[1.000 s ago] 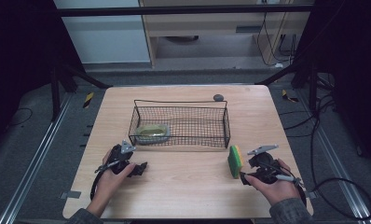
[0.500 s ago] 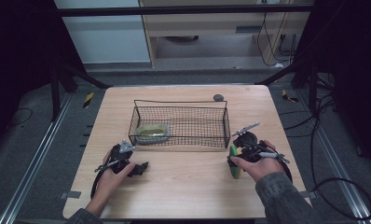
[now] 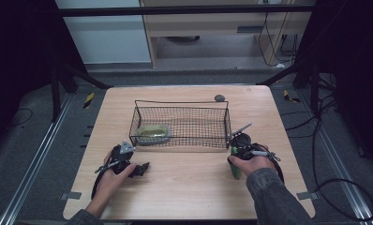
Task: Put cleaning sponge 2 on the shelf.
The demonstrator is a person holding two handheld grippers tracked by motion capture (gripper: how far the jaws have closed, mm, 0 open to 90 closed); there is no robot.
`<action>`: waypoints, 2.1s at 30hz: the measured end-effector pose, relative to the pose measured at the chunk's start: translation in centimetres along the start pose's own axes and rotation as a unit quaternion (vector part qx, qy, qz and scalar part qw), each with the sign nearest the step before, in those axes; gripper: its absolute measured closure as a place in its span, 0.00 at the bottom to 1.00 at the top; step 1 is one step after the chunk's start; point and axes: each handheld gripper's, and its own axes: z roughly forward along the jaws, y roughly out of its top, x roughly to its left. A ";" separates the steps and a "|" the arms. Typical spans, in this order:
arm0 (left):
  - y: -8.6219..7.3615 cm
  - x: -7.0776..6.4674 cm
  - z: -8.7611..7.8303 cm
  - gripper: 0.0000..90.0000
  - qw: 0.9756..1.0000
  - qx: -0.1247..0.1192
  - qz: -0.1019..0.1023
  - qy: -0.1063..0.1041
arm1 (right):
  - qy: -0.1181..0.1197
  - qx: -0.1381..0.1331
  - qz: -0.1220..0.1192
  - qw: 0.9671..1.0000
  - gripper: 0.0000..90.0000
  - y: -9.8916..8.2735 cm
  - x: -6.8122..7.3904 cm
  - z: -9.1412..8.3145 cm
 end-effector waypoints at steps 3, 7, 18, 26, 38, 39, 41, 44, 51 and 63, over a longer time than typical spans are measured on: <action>0.0 0.0 0.0 0.00 1.000 0.000 0.000 0.000 | 0.007 -0.001 0.003 1.000 0.70 0.0 -0.2 -0.2; 0.0 0.0 0.0 0.00 1.000 -0.001 0.000 -0.001 | 0.014 -0.014 -0.002 1.000 0.71 -0.1 -0.8 -1.0; -0.2 0.1 0.0 0.00 1.000 -0.010 0.003 -0.002 | 0.007 -0.053 -0.012 0.999 0.71 0.2 -3.4 -1.8; -0.2 0.1 0.0 0.00 1.000 -0.010 0.003 -0.003 | 0.007 -0.060 -0.007 0.998 0.71 1.2 -5.0 -2.8; -0.2 0.1 0.0 0.00 1.000 -0.011 0.003 -0.003 | 0.002 -0.074 -0.012 0.997 0.71 3.5 -6.5 -5.0; -0.2 0.1 0.0 0.00 1.000 -0.011 0.003 -0.003 | 0.002 -0.076 -0.013 0.997 0.71 3.8 -6.6 -5.2; -0.2 0.1 0.0 0.00 1.000 -0.011 0.004 -0.003 | 0.000 -0.083 -0.016 0.996 0.71 4.6 -6.9 -5.8; -0.2 0.1 0.0 0.00 1.000 -0.011 0.003 -0.004 | -0.005 -0.086 -0.020 0.996 0.71 5.3 -7.0 -6.1; -0.2 0.2 0.0 0.00 1.000 -0.010 0.005 -0.005 | -0.010 -0.113 -0.026 0.993 0.71 7.7 -7.3 -7.3; -0.2 0.2 0.0 0.00 1.000 -0.010 0.006 -0.006 | -0.007 -0.137 -0.035 0.990 0.71 10.5 -7.2 -7.8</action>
